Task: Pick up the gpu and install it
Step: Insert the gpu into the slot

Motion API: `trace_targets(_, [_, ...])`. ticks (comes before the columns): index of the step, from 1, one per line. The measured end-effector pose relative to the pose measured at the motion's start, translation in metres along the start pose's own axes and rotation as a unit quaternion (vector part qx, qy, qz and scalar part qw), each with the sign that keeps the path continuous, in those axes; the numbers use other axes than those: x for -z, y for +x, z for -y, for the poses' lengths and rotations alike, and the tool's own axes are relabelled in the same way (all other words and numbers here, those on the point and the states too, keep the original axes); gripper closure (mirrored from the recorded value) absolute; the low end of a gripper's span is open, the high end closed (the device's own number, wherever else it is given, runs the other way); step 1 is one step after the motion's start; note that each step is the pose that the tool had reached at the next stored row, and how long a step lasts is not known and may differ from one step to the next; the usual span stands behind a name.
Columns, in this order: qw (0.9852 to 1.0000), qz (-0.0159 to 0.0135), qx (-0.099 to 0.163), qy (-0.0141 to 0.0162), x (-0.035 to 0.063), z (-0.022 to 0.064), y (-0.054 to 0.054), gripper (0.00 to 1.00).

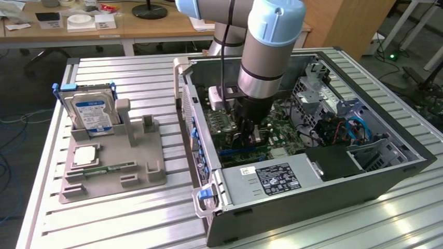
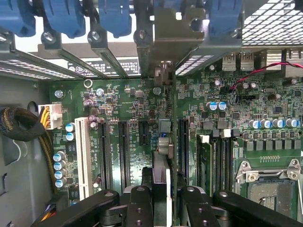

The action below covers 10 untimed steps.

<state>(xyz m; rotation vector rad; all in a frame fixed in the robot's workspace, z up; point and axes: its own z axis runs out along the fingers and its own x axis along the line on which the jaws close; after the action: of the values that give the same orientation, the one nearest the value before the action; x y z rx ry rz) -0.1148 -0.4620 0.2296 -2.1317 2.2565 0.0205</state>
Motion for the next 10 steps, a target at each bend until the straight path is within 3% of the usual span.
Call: trace_targets(10, [1.0000,0.0002,0.000,0.0000,-0.0004,0.0000,-0.0001,0.72])
